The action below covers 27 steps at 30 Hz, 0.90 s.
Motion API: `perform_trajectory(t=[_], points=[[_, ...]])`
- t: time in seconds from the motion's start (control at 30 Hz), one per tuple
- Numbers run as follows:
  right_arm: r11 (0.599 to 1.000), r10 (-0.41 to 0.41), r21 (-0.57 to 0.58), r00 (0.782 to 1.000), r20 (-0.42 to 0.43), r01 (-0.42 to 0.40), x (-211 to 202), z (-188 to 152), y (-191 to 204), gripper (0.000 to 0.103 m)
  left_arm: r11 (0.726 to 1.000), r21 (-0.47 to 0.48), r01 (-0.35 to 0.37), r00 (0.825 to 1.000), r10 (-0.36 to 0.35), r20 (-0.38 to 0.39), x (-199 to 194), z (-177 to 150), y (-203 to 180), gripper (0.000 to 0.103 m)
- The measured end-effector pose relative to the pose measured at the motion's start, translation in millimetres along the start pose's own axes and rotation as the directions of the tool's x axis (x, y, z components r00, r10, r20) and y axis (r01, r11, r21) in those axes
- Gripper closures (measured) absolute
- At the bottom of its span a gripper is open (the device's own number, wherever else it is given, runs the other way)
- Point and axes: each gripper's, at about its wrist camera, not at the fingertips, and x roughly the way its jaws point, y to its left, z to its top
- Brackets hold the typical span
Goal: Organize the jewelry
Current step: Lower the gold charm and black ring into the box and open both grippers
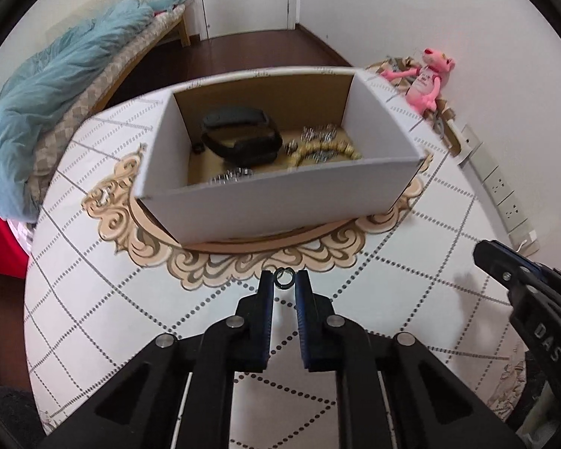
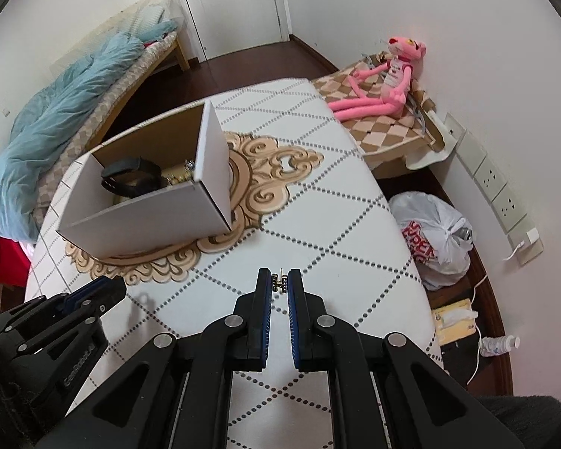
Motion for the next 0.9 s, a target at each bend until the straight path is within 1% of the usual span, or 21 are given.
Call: perform_trajectory(t=[0.2, 0.33, 0.43, 0.5, 0.6, 0.63, 0.7, 0.77, 0.83, 0.87, 0.9], points=[[0.999, 0.036, -0.005, 0.999, 0.04, -0.036, -17, 13, 8, 0.094, 1.0, -0.012, 0.027, 0.998, -0.026, 0.065, -34, 13, 8, 0.094], [0.996, 0.091, -0.009, 0.994, 0.062, -0.091, -28, 29, 19, 0.094, 0.998, -0.035, 0.052, 0.993, -0.048, 0.109, -56, 31, 19, 0.094], [0.989, 0.15, -0.003, 0.987, 0.06, -0.15, -28, 50, 28, 0.094, 0.995, -0.06, 0.083, 0.99, -0.075, 0.117, -61, 55, 32, 0.094], [0.984, 0.179, -0.009, 0.983, 0.045, -0.178, -23, 64, 35, 0.094, 0.994, -0.058, 0.089, 0.992, -0.083, 0.098, -56, 68, 39, 0.094], [0.978, 0.21, -0.018, 0.978, 0.001, -0.21, -5, 87, 45, 0.094, 0.996, -0.044, 0.08, 0.995, -0.078, 0.058, -41, 86, 49, 0.094], [0.975, 0.22, -0.02, 0.975, -0.018, -0.22, 3, 94, 47, 0.094, 0.994, -0.055, 0.098, 0.995, -0.096, 0.036, -34, 91, 53, 0.094], [0.974, 0.222, -0.03, 0.972, -0.075, -0.225, 20, 104, 52, 0.094, 0.992, -0.079, 0.102, 0.995, -0.102, 0.007, -24, 99, 59, 0.093], [0.973, 0.223, -0.032, 0.964, -0.141, -0.23, 38, 113, 55, 0.094, 0.993, -0.088, 0.081, 0.996, -0.084, -0.031, -16, 105, 61, 0.092], [0.972, 0.224, -0.022, 0.95, -0.216, -0.235, 54, 119, 58, 0.093, 0.992, -0.108, 0.059, 0.996, -0.066, -0.067, -9, 109, 65, 0.089], [0.972, 0.222, -0.022, 0.947, -0.234, -0.233, 59, 121, 58, 0.092, 0.992, -0.116, 0.051, 0.995, -0.06, -0.076, -8, 110, 67, 0.088], [0.973, 0.219, -0.025, 0.946, -0.24, -0.231, 60, 122, 58, 0.088, 0.992, -0.12, 0.036, 0.996, -0.046, -0.076, -8, 111, 69, 0.088]])
